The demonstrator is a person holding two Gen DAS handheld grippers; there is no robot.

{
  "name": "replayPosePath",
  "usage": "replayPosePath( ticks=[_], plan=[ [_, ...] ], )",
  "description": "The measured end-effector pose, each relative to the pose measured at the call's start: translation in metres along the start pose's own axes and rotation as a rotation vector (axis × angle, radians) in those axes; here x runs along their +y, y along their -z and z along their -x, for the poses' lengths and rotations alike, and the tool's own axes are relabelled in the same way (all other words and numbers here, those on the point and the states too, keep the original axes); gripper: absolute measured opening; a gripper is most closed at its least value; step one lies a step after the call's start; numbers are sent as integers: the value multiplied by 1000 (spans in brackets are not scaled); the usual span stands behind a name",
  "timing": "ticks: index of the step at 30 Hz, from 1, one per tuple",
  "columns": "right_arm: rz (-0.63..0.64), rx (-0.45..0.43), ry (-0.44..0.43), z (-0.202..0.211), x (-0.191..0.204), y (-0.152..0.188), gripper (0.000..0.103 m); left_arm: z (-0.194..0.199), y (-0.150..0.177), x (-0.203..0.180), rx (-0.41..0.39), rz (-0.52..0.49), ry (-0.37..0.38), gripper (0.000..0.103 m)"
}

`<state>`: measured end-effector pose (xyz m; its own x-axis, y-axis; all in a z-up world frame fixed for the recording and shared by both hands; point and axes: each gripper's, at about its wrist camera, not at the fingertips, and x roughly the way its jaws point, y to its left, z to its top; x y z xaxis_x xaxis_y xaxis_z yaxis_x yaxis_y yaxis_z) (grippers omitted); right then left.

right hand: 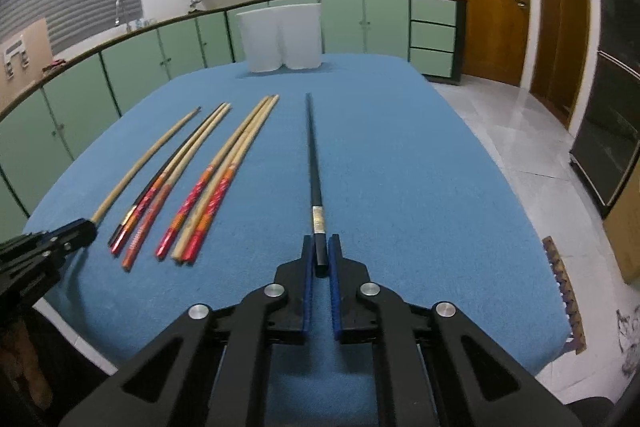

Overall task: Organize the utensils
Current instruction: 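Grasp a black chopstick with the right gripper while the left gripper grasps a plain wooden chopstick, then carry the wooden chopstick with the left gripper while the right gripper carries the black chopstick into the white cup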

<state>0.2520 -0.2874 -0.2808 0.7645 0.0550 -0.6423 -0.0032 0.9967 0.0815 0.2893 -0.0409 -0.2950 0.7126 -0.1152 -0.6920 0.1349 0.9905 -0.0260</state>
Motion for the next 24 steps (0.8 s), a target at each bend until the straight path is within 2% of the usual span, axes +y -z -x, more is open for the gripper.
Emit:
replayPosePath(
  ticks=[1, 8, 11, 14, 24],
  plan=[
    [4, -1, -6, 1, 1, 1, 9, 0, 0, 0, 3, 0, -5, 10],
    [25, -8, -4, 1, 0, 3, 11, -2, -2, 2, -3, -1, -8, 14],
    [38, -3, -16, -1, 0, 0, 8, -3, -3, 5, -1, 2, 19, 6],
    [20, 2, -31, 4, -4, -3, 7, 1, -3, 7, 3, 12, 39, 6],
    [-27, -101, -63, 69, -11, -33, 7, 54, -27, 16, -32, 62, 83, 6]
  ],
)
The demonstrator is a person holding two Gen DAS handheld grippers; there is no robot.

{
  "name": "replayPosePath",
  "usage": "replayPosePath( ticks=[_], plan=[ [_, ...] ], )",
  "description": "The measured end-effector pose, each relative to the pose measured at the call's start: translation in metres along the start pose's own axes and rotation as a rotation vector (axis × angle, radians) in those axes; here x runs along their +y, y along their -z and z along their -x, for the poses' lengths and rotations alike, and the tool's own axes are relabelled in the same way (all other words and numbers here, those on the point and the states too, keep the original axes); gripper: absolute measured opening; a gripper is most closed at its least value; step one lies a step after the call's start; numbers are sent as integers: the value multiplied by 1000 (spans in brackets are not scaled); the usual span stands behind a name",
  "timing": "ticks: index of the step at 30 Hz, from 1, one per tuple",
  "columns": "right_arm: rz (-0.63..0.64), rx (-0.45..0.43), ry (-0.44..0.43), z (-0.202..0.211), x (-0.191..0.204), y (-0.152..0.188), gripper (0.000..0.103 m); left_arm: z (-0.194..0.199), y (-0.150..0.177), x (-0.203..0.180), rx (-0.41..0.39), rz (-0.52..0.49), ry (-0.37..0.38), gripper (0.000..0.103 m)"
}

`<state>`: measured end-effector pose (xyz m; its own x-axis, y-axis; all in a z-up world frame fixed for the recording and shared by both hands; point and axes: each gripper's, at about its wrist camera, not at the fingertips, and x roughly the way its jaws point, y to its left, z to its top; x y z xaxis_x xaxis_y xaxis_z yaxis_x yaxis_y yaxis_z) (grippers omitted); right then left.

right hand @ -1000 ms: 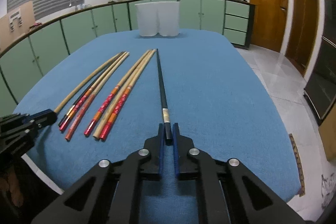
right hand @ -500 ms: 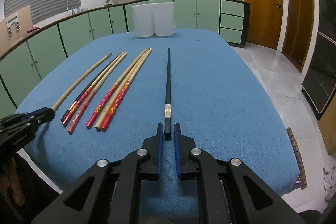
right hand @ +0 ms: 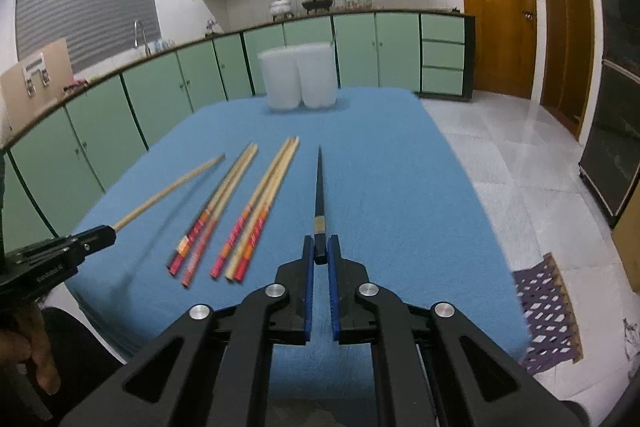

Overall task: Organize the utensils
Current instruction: 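Carry the wooden chopstick with the left gripper while the right gripper carries the black chopstick into the white cup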

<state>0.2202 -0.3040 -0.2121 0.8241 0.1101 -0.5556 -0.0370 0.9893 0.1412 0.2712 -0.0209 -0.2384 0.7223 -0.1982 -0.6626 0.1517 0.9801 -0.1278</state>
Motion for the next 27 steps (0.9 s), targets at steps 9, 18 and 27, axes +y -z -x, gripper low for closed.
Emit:
replayPosePath(
  ticks=[9, 18, 27],
  plan=[
    [35, -85, -23, 33, 6, -56, 7, 52, -40, -1, -124, -25, 8, 6],
    [132, -63, -38, 27, 20, -105, 7, 63, -86, -3, -158, -72, 24, 6],
    [203, 4, -52, 3, 30, -151, 7, 45, -130, 0, -114, -109, 70, 6]
  ],
)
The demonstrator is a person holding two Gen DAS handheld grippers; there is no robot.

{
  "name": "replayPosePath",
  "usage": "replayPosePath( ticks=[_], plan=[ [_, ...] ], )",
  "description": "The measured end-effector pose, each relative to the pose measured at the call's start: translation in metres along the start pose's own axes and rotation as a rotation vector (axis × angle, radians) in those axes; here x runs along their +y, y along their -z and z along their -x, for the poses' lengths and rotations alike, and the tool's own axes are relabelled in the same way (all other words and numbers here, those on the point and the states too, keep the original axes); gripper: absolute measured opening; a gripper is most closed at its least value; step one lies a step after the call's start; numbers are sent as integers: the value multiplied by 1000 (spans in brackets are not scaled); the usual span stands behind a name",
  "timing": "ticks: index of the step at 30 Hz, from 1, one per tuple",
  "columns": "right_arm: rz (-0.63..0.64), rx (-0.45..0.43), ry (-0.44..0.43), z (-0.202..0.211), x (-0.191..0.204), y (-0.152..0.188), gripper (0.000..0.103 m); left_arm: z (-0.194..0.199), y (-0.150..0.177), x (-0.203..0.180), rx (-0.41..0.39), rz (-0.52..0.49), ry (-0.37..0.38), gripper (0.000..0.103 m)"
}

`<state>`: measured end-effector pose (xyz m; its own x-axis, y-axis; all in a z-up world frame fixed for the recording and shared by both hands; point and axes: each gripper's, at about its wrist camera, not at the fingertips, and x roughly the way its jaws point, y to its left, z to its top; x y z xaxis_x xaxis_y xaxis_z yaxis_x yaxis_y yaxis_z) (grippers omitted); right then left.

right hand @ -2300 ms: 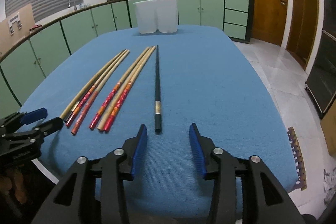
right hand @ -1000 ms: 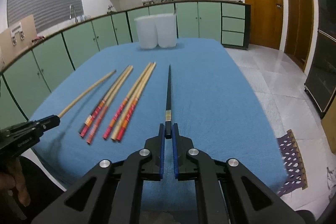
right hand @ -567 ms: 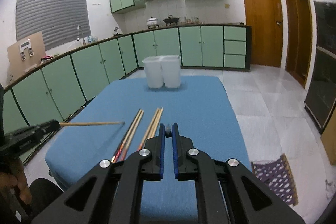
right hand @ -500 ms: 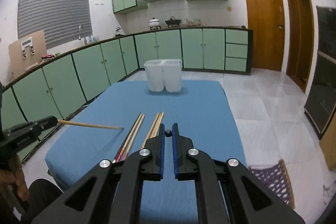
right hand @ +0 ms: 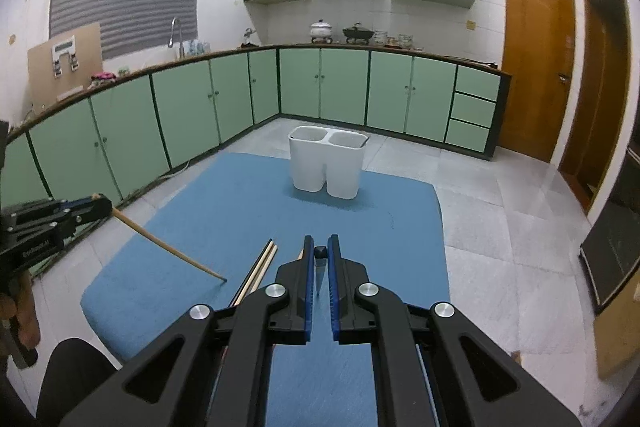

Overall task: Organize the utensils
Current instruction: 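Carry the wooden chopstick with the left gripper while the right gripper carries the black chopstick into the white cup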

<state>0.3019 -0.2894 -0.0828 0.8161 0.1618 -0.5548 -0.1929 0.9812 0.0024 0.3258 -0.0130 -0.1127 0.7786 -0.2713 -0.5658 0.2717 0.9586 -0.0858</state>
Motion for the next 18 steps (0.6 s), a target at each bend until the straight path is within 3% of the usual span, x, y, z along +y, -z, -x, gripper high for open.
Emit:
replayPosePath(
  ticks=[11, 18],
  plan=[
    [25, 127, -67, -41, -8, -63, 6, -39, -52, 11, 62, -4, 51, 6],
    [47, 142, -66, -50, -9, -82, 6, -48, -77, 15, 49, -8, 57, 6]
  ],
)
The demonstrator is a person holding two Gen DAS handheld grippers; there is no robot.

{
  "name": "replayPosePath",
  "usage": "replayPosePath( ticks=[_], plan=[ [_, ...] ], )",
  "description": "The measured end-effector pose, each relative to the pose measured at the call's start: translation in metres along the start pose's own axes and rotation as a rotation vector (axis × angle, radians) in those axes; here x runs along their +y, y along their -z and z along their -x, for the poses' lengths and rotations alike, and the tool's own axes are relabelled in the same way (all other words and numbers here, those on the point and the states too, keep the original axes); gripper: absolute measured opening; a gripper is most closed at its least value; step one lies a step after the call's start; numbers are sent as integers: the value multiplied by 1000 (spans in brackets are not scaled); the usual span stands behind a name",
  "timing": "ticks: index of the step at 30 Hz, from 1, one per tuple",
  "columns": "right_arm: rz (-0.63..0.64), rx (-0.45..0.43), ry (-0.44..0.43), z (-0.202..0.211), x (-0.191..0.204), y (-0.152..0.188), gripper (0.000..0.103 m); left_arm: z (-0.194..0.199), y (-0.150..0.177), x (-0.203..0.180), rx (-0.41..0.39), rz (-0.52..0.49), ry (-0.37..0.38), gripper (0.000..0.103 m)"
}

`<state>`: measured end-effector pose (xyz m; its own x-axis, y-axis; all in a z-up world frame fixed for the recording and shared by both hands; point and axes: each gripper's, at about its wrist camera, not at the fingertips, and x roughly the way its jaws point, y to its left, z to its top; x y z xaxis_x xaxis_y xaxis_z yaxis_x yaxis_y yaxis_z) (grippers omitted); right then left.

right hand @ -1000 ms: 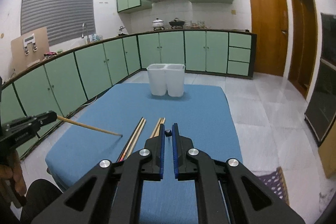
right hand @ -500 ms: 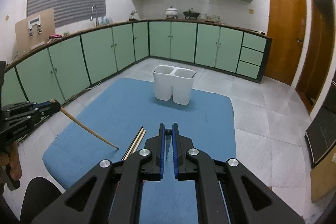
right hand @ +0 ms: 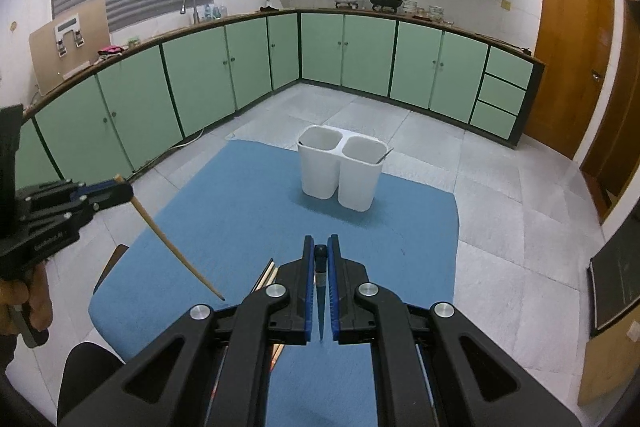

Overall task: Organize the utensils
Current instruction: 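Carry the wooden chopstick with the left gripper while the right gripper carries the black chopstick into the white cup, then open the left gripper releasing the wooden chopstick while the right gripper releases the black chopstick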

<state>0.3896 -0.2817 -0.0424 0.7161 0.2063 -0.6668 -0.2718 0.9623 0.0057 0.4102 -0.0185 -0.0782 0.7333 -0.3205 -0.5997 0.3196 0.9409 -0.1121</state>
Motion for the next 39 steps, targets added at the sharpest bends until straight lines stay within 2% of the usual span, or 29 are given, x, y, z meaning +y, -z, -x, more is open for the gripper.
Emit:
replayPosePath(
  ticks=[8, 16, 21, 25, 31, 36, 39],
  plan=[
    [-8, -34, 15, 1, -10, -34, 6, -15, -47, -8, -20, -36, -1, 6],
    [-39, -122, 42, 1, -29, -117, 6, -32, -117, -10, -64, -32, 2, 6],
    [-49, -174, 67, -12, -38, -166, 6, -43, -170, -15, -135, -28, -27, 6],
    [-54, -201, 84, -34, -44, -193, 6, -61, -199, -18, -183, -17, -46, 6],
    [-60, -225, 104, -74, -55, -210, 6, -109, -216, -18, -191, -16, -65, 6],
    [-88, -198, 105, -121, -69, -203, 6, -155, -201, -10, -142, -11, -66, 6],
    [-110, -151, 100, -156, -80, -186, 6, -179, -183, -5, -100, -12, -71, 6]
  ],
)
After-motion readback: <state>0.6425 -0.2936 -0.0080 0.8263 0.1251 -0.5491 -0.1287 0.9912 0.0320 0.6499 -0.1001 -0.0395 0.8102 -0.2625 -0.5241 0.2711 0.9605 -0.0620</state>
